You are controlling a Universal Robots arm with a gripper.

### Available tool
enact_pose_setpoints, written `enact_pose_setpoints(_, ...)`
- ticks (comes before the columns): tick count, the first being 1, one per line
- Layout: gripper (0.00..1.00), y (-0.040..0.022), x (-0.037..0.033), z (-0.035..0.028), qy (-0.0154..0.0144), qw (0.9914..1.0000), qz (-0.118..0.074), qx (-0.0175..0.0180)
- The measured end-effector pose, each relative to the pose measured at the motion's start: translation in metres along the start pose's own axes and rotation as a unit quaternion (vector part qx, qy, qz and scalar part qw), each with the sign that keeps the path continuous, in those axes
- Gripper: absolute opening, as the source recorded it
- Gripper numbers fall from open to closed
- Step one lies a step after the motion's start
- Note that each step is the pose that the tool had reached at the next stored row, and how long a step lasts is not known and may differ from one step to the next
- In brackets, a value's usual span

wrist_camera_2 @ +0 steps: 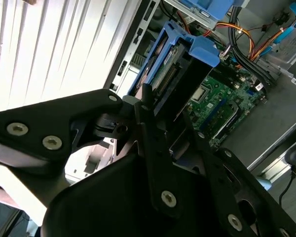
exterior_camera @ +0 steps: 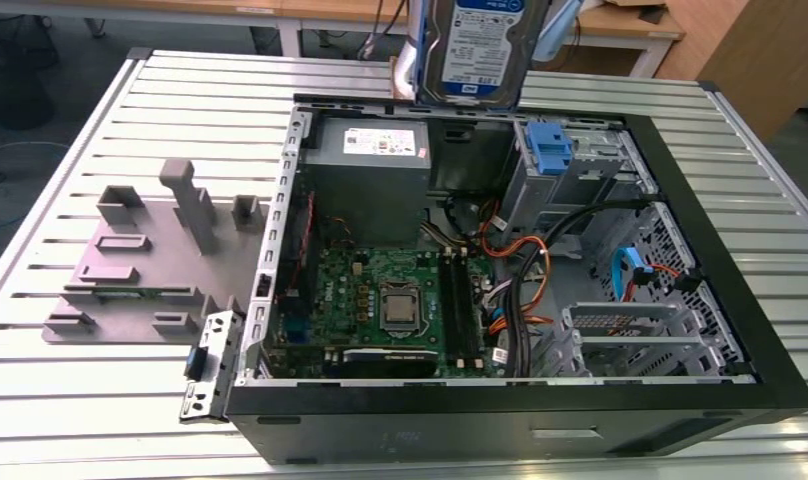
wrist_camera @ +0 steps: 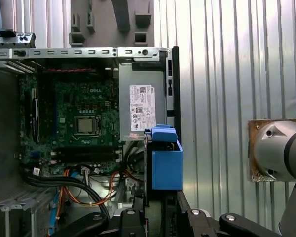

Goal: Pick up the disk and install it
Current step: 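Pick up the disk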

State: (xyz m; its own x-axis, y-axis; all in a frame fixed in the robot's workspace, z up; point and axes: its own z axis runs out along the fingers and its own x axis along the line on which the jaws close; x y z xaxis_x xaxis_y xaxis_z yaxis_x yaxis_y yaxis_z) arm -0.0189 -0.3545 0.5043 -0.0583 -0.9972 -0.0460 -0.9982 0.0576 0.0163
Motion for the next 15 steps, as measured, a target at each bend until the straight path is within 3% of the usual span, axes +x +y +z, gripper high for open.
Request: enact_pose_setpoints(15,0.35,-0.0029,0.0198,-0.0004,-0.0002,0.99992,0.013,0.0006)
